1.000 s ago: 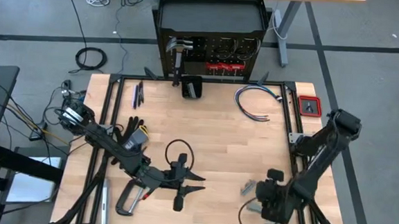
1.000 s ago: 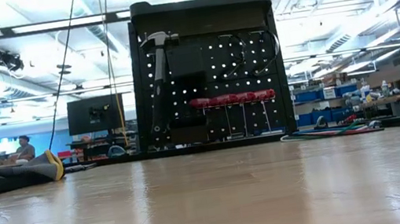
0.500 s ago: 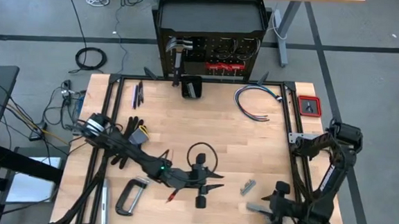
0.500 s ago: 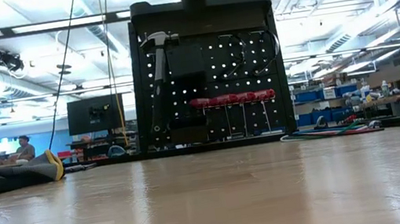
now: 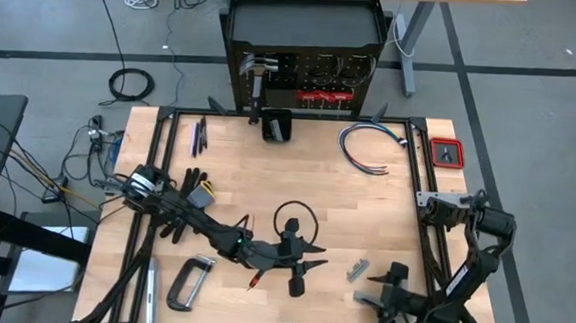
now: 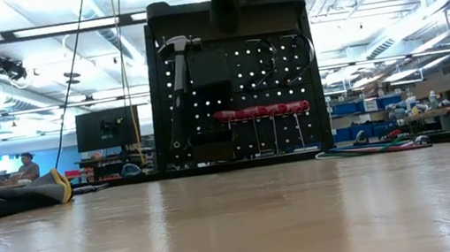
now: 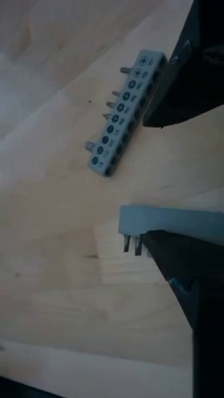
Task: Hang tools onto peg board
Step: Put the gray terminal block into the black bin
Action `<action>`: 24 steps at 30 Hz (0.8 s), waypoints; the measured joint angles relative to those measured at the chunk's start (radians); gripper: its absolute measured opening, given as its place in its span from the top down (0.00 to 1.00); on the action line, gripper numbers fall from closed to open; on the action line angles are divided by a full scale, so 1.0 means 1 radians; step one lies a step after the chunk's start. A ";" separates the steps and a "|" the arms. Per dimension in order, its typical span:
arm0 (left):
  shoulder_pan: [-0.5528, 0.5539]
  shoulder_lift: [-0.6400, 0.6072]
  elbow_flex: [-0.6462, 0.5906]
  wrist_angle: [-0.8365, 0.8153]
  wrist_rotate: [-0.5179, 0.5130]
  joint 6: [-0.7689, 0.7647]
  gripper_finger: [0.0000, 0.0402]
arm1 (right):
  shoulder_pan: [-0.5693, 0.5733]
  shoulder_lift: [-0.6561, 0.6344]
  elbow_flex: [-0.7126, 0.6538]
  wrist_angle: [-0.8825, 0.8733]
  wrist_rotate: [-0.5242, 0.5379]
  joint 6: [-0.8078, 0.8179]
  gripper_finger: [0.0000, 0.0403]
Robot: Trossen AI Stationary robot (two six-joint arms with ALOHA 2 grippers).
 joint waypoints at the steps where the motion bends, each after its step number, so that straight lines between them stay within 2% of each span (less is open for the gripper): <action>1: 0.001 0.005 0.000 0.000 -0.001 -0.003 0.69 | -0.001 0.012 0.001 0.004 0.011 0.018 0.27; 4: 0.003 0.014 0.000 -0.019 -0.004 -0.013 0.69 | 0.005 0.034 0.000 0.002 0.053 0.084 0.28; 8: 0.002 0.012 0.000 -0.099 -0.010 -0.018 0.69 | 0.003 0.024 -0.001 -0.001 0.043 0.066 0.33; 13: 0.000 0.004 0.000 -0.094 -0.022 0.012 0.69 | -0.086 0.018 0.000 0.036 0.025 0.000 0.38; 17: -0.002 -0.014 -0.001 -0.215 -0.024 -0.014 0.69 | -0.234 0.017 0.001 0.087 0.028 -0.137 0.41; 20: -0.012 -0.060 -0.001 -0.323 -0.064 -0.067 0.69 | -0.379 0.017 0.000 0.179 0.032 -0.270 0.42; 24: -0.043 -0.128 -0.001 -0.462 -0.115 -0.082 0.69 | -0.544 0.010 -0.003 0.389 0.021 -0.584 0.42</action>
